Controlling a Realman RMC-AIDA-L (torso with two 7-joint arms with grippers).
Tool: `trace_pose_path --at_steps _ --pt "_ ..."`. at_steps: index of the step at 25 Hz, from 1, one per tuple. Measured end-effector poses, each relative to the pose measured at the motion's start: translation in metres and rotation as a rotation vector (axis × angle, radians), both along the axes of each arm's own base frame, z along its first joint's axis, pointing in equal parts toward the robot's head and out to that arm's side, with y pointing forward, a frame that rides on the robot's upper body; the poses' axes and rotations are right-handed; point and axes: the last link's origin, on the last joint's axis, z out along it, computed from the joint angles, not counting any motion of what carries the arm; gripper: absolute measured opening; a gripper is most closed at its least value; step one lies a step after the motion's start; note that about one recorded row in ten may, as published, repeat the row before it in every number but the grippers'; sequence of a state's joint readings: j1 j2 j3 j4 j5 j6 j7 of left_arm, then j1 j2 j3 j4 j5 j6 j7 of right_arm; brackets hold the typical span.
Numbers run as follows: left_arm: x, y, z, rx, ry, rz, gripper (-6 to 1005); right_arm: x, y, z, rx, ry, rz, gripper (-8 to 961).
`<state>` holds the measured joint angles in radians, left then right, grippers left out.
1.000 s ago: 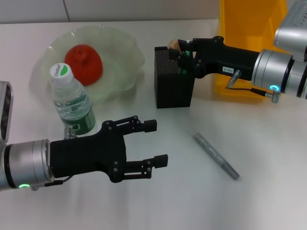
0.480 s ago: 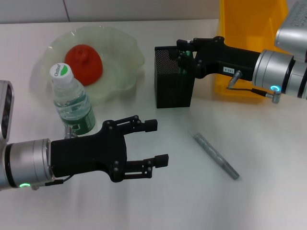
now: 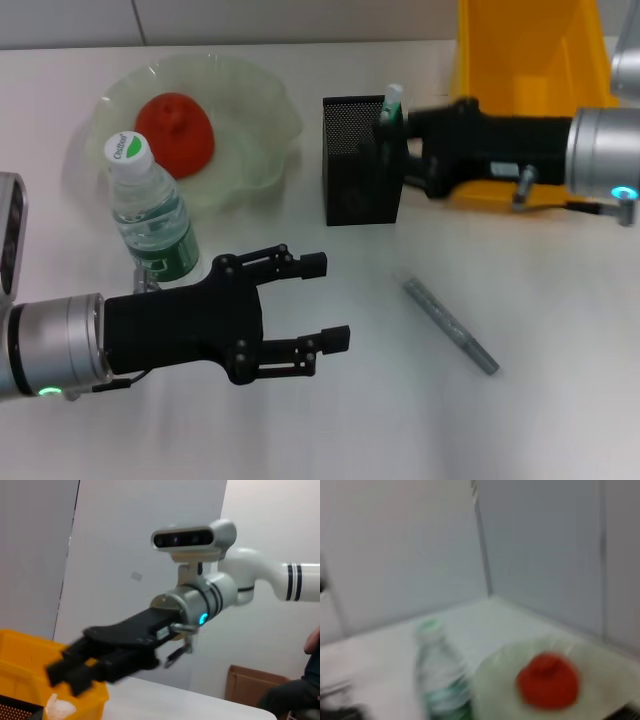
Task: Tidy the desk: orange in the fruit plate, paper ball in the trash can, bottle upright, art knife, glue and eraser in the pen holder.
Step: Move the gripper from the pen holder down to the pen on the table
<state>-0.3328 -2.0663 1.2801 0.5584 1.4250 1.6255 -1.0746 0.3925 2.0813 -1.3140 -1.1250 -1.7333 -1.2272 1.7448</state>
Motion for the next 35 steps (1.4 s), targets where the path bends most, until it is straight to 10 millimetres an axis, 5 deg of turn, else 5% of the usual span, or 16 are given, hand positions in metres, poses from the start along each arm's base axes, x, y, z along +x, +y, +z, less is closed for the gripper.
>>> trace_pose_path --at_steps 8,14,20,35 --pt "-0.001 -0.002 0.000 -0.007 -0.001 0.001 801 -0.020 -0.011 0.041 -0.232 -0.144 -0.128 302" --pt "-0.001 -0.003 0.000 -0.007 0.000 0.001 801 -0.031 0.007 0.055 -0.276 -0.325 -0.328 302" --pt "0.001 -0.003 0.001 -0.012 -0.007 -0.012 801 -0.028 0.025 0.035 -0.351 -0.510 -0.455 302" --pt "0.004 0.000 -0.001 -0.012 -0.007 -0.018 801 -0.018 0.027 -0.023 -0.462 -0.701 -0.504 302"
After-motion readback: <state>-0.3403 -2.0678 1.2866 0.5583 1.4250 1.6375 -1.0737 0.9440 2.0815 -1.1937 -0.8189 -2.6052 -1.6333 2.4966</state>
